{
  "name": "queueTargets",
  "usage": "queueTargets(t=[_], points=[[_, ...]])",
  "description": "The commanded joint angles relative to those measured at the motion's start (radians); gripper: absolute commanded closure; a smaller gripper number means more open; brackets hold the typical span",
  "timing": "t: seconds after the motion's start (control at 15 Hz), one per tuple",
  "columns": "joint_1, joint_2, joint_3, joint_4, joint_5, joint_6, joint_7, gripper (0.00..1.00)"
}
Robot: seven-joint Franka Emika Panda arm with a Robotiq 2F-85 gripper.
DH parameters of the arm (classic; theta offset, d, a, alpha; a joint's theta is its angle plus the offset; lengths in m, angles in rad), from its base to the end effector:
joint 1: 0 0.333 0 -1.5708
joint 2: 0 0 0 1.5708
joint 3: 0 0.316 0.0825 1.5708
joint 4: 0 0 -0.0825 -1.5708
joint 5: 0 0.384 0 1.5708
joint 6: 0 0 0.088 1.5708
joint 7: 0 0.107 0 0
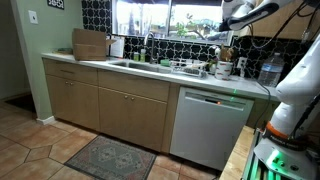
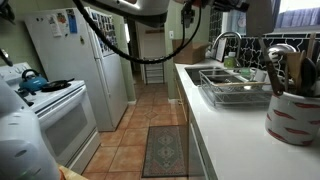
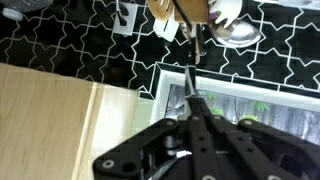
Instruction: Remove the silver spatula from the holder and put it on the counter.
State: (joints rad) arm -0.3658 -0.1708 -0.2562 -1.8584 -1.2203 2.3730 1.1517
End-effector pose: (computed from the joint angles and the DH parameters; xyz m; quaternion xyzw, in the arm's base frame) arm 0.4394 -0.3434 0.6719 0.6893 -0.4484 0.3996 0.4051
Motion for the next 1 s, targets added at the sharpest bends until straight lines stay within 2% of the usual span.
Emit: queueTargets(t=[0.0, 0.4, 0.93], points=[[0.034, -0.043, 0.020, -0.118, -0.100, -0.069, -0.034, 1.00], [0.087, -0.031, 0.052, -0.259, -0.261, -0.184, -0.035, 1.00], [0.119, 0.015, 0.029, -0.371, -0.242, -0.128, -0.068, 1.00]])
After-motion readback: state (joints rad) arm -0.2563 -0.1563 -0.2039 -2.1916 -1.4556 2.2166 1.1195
